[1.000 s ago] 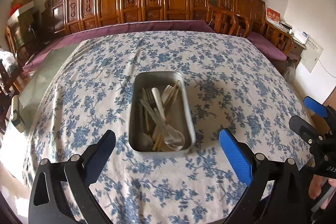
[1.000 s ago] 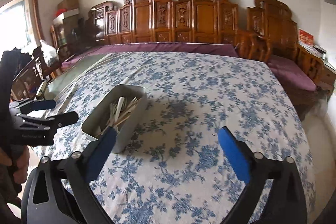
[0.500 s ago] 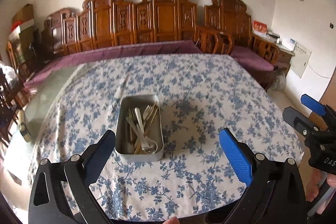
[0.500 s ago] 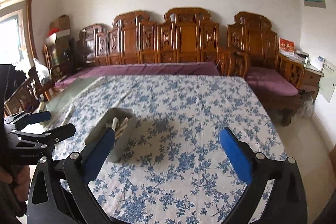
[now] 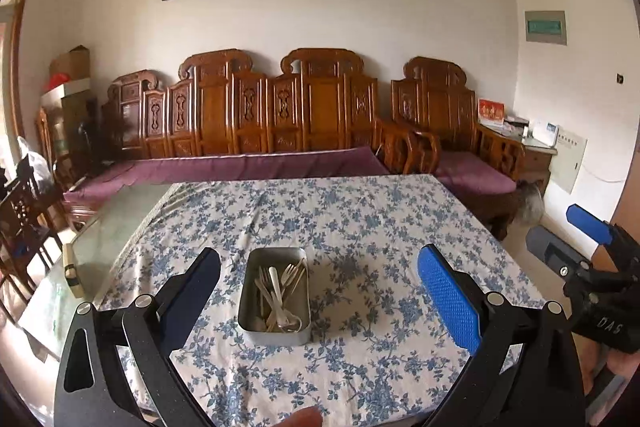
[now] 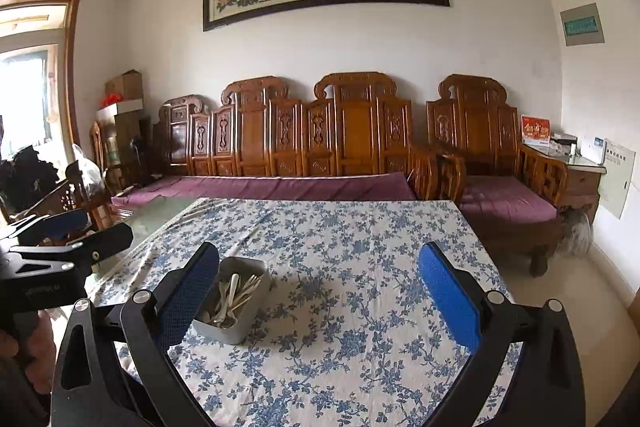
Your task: Organize utensils
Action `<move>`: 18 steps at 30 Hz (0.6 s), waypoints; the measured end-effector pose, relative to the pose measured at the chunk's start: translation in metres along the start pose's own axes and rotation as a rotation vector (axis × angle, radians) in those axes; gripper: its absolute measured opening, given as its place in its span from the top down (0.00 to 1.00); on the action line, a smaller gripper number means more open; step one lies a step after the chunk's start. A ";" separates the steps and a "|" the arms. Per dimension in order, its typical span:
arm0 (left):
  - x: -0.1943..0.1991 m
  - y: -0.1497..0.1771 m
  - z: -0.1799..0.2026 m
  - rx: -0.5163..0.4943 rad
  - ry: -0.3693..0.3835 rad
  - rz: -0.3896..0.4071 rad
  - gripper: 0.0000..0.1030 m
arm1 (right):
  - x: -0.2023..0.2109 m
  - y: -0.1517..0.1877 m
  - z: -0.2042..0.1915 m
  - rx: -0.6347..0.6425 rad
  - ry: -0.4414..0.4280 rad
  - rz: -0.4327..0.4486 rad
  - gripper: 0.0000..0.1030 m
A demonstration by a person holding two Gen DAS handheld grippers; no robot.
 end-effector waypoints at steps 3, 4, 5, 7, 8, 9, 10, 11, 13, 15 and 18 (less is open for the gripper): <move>0.004 0.001 -0.003 0.009 -0.008 -0.002 0.07 | 0.004 -0.002 -0.002 0.000 -0.003 0.010 0.02; 0.005 0.002 -0.004 0.014 -0.012 -0.003 0.07 | 0.005 -0.002 -0.002 -0.002 -0.006 0.011 0.02; 0.005 0.003 -0.005 0.018 -0.014 -0.004 0.07 | 0.006 -0.002 -0.003 -0.003 -0.005 0.011 0.02; 0.006 0.005 -0.008 0.022 -0.015 -0.005 0.07 | 0.007 -0.002 -0.002 0.000 -0.004 0.012 0.02; 0.007 0.006 -0.009 0.022 -0.020 -0.006 0.07 | 0.007 -0.002 -0.003 -0.001 -0.003 0.013 0.02; 0.007 0.006 -0.010 0.022 -0.025 -0.005 0.07 | 0.007 -0.002 -0.004 -0.001 -0.003 0.012 0.02; 0.008 0.006 -0.011 0.023 -0.026 -0.004 0.07 | 0.008 -0.003 -0.003 -0.002 -0.002 0.014 0.02; 0.008 0.007 -0.011 0.023 -0.026 -0.005 0.07 | 0.009 -0.003 -0.002 -0.005 -0.002 0.018 0.02; 0.009 0.007 -0.011 0.023 -0.027 -0.009 0.07 | 0.008 -0.003 -0.002 -0.007 0.000 0.017 0.02; 0.009 0.007 -0.011 0.022 -0.026 -0.005 0.07 | 0.008 -0.003 -0.001 -0.010 0.003 0.016 0.02; 0.010 0.007 -0.011 0.020 -0.028 -0.006 0.07 | 0.008 -0.003 0.000 -0.014 0.003 0.013 0.02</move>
Point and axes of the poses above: each gripper's, at about its wrist camera, not at the fingertips, and x roughly against the way its jaws point, z to its right, y to its underside, the point moved 9 cm from there along -x, roughly the way its jaws point, and after that the axes turned 15 degrees about -x, right-handed, at the moved point
